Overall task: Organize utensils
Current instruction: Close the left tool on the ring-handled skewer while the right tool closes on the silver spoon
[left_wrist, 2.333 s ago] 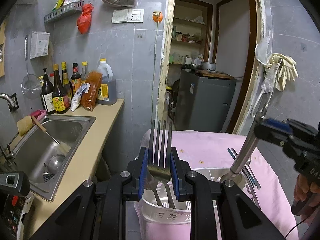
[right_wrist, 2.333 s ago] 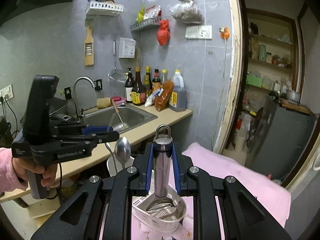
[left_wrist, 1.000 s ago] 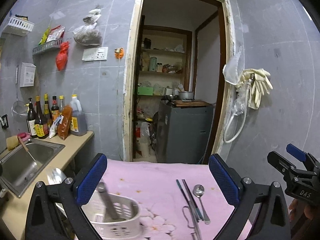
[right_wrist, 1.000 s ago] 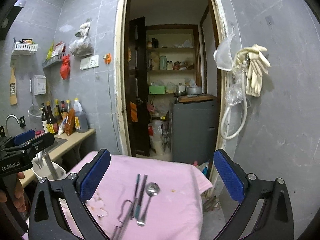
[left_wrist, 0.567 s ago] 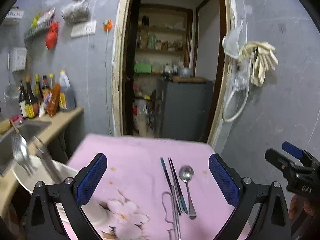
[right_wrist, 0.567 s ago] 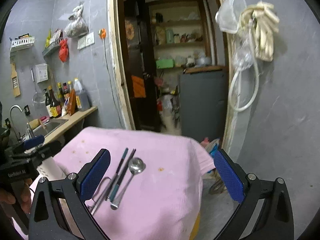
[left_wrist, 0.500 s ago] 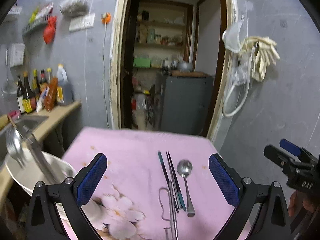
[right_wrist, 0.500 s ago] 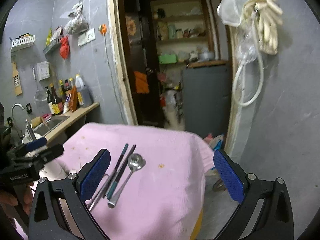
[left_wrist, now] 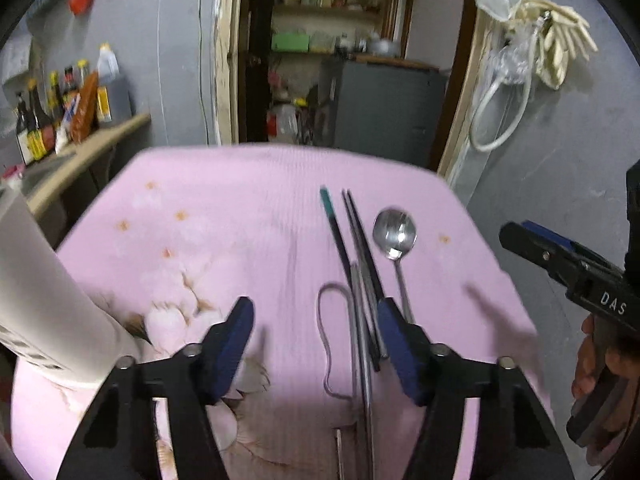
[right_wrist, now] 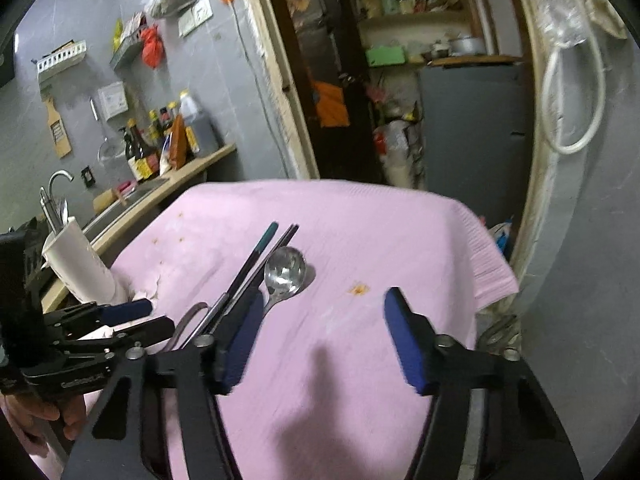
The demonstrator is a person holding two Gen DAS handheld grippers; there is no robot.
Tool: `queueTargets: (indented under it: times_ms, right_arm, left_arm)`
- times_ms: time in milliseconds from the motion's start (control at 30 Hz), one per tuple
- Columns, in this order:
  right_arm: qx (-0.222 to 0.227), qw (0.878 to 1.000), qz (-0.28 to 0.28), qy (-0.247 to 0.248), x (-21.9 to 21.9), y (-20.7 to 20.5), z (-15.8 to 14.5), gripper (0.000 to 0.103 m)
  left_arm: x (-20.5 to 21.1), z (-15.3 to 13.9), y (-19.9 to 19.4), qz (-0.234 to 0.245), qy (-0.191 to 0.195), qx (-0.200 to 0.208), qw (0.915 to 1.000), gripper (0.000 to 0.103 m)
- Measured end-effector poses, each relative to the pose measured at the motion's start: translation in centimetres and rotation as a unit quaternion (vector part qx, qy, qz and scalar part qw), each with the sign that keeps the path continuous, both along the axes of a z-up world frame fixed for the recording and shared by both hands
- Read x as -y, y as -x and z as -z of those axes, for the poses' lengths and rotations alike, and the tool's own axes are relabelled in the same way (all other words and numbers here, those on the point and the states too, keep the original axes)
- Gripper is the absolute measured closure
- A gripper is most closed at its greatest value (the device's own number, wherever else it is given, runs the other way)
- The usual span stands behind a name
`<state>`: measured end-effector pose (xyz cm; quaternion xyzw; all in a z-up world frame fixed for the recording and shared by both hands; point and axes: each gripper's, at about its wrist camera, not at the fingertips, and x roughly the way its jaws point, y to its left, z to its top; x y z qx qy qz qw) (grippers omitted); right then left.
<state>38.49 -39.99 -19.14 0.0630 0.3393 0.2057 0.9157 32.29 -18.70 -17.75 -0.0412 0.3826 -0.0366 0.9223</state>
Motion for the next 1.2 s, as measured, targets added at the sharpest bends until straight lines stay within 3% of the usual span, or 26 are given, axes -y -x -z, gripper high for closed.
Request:
queueTargets:
  times_ms: [67, 467, 767, 900, 967, 1200]
  right_arm:
    - [-0.008, 1.0, -0.01, 0.001, -0.5, -0.6, 0.6, 0.052]
    - [-0.038, 0.998, -0.049, -0.01, -1.5, -3.8, 1.6, 0.065]
    - [-0.064, 0.991, -0.115, 0.008, -4.2, -7.3, 2.2, 0.072]
    - [-0.088, 0.987, -0.132, 0.004, -4.8, -7.8, 3.0, 0.091]
    - [-0.084, 0.988, -0.131, 0.008, -4.9, -7.4, 2.8, 0.1]
    - [-0.041, 0.993, -0.107, -0.006, -3.9, -4.3, -0.5, 0.102]
  left_arm:
    - [-0.3, 0.8, -0.5, -0.003, 0.005, -0.017, 0.9998, 0.058]
    - [-1.6, 2.2, -3.6, -0.003, 0.053, -0.062, 0.9967, 0.088]
    - [-0.6, 1.9, -4.8, 0.035, 0.027, -0.092, 0.9948, 0.097]
    - [-0.2, 1.7, -5.3, 0.048, 0.01, -0.105, 0.9932, 0.1]
    - [-0.1, 1.6, -5.3, 0.053, 0.004, -0.106, 0.9929, 0.1]
    - [-0.4, 0.0, -3.7, 0.046, 0.005, -0.073, 0.9963, 0.101]
